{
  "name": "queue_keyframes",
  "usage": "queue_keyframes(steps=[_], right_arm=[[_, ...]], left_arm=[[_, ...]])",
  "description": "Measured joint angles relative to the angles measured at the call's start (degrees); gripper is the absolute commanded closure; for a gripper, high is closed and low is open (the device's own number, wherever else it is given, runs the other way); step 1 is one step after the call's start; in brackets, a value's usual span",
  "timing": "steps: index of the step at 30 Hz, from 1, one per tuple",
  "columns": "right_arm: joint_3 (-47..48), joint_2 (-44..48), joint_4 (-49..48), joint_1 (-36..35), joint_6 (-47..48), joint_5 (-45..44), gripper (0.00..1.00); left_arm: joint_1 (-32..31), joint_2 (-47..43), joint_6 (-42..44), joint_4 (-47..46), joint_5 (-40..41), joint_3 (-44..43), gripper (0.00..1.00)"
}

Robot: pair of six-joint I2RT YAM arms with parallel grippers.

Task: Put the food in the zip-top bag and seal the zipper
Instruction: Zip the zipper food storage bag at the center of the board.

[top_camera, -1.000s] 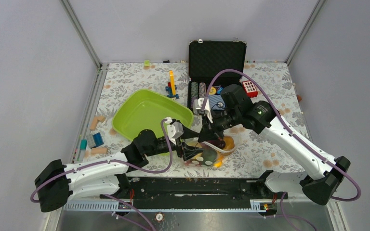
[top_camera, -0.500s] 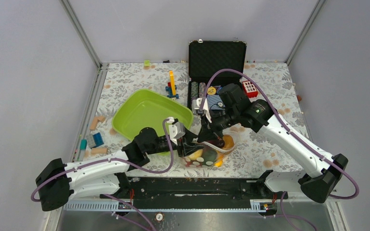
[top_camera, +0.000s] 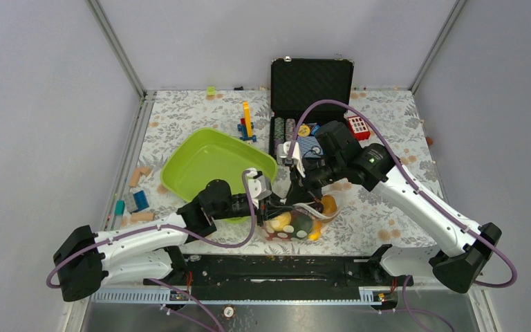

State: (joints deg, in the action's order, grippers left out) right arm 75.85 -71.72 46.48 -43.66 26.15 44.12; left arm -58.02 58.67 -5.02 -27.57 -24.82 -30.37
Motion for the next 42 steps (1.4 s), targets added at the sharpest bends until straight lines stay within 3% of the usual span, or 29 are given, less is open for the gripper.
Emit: queue_keyframes(steps=[10,16,25,42], right_arm=[[0.0,0.8,0.9,-0.3,-0.1,-4.3,1.0],[-0.7,1.4,-0.9,-1.2,-1.1,-7.6,1.0],[-3.6,1.9,-0.8,-1.2,-2.6,-13.7,1.0],[-9.7,8.7,-0.9,-1.2,-2.1,-32.5,1.0]], left_arm=[[0.0,1.4,-3.6,0.1,0.7,-0.7,1.0],[0.0,-2.1,-5.0,-6.3,4.3,4.3,1.0],[0.0,-5.7,-5.4,-8.3,7.4,8.6,1.0],[0.0,-13.3,-3.7,-3.4,13.8,11.4,1.0]])
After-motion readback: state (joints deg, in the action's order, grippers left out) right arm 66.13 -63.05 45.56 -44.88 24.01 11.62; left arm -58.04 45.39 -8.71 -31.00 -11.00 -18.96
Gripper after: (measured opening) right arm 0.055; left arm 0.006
